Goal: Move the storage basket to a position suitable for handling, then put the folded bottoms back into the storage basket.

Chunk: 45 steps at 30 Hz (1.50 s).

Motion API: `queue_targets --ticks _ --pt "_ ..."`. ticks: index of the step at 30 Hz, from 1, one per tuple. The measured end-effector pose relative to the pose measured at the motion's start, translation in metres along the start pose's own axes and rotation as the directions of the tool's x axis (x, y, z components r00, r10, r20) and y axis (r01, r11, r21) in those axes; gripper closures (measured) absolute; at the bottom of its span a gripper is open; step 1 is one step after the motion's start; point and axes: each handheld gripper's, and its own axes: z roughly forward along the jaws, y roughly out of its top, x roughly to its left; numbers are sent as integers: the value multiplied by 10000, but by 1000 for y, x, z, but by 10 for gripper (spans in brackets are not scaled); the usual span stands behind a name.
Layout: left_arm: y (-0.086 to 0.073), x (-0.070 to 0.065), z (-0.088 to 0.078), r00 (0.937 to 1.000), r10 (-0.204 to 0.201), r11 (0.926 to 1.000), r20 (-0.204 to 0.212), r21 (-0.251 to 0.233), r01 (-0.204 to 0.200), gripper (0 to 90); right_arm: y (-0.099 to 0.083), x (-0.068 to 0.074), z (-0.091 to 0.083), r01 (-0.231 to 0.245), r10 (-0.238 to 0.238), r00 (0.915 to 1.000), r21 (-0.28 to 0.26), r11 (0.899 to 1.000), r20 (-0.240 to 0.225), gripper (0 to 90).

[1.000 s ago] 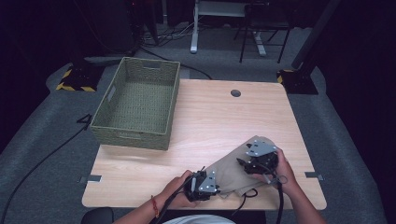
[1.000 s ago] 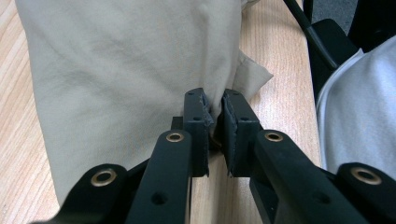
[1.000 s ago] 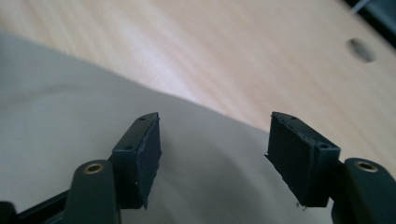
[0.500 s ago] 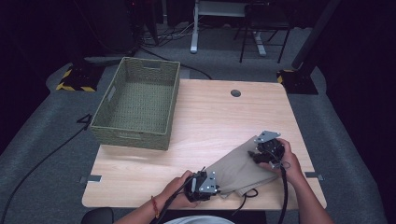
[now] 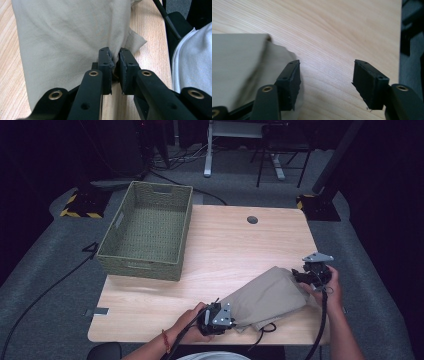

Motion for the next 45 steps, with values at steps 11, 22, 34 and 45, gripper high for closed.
queue_targets --ticks 11,22,34,45 --pt "0 -1 0 10000 -4 10000 -33 5 4 813 -40 71 -59 1849 -2402 9197 -1970 9628 -3105 362" --pt "1 7 -7 9969 -606 9974 497 413 585 704 -62 18 -53 -532 277 9914 -2004 9783 -1279 378" --pt "-21 21 -55 9811 -1763 9843 -798 -84 1762 182 -58 31 -39 -396 -167 9569 -1873 9815 -2898 283" --pt "-25 47 -116 8841 -3232 9434 -3376 -1890 2727 184 -49 40 -30 -311 -188 9593 -1716 9847 -2817 254"
